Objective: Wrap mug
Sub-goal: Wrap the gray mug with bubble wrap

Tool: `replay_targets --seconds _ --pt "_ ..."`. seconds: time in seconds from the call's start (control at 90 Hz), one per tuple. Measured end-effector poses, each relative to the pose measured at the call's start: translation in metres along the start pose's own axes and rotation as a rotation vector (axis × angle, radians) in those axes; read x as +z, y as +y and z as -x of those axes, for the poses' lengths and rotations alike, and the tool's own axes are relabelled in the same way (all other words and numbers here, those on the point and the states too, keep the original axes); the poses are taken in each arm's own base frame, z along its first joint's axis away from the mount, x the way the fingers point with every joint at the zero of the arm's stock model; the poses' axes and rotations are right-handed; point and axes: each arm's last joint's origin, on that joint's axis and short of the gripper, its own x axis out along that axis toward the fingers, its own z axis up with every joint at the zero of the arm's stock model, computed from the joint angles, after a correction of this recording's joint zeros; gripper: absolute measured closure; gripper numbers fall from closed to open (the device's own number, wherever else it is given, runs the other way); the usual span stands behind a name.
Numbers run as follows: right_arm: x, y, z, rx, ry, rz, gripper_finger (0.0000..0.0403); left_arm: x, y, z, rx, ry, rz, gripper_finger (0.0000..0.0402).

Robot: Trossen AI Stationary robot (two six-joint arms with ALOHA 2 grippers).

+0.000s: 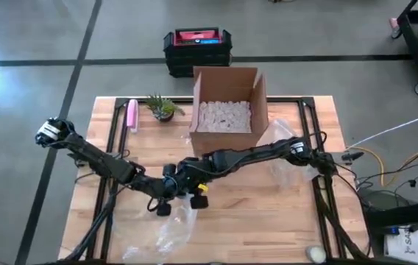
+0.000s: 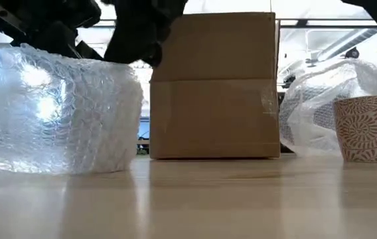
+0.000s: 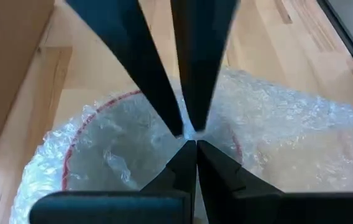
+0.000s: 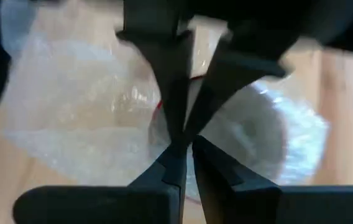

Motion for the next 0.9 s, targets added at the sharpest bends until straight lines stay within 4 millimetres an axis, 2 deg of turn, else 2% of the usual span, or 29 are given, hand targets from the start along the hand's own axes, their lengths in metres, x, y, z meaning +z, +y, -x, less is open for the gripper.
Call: replay_targets --seconds 0.1,0.222,0.389,0.522,0.678,0.811,0.9 --pt "-0.005 -0.004 -0.012 0.002 0.024 -0.009 0.0389 0.001 0.000 0.004 -0.012 -0.007 0.002 0.0402" --pt "-0.006 -0.005 -0.016 -0.001 0.028 -0.028 0.0389 0.002 0.003 0.016 -0.043 0.006 -0.012 0.0402" --pt "-0.007 -0.004 -0.012 -0.011 0.036 -0.027 0.0389 0.019 0.006 0.049 -0.048 0.017 0.030 0.0402" --pt "-0.006 -0.006 -0.010 -0.015 0.026 -0.029 0.0389 0.018 0.011 0.069 -0.029 0.076 0.132 0.0402" --pt "-0.006 -0.009 -0.009 -0.017 0.024 -0.032 0.0389 -0.006 0.015 0.078 -0.095 0.280 0.247 0.0402" --pt "-0.005 -0.008 -0.009 -0.017 0.019 -0.022 0.0389 -0.027 0.018 0.074 -0.109 0.428 0.310 0.0400" --pt "-0.005 -0.008 -0.009 -0.017 0.021 -0.023 0.0389 -0.038 0.017 0.068 -0.142 0.514 0.336 0.0384"
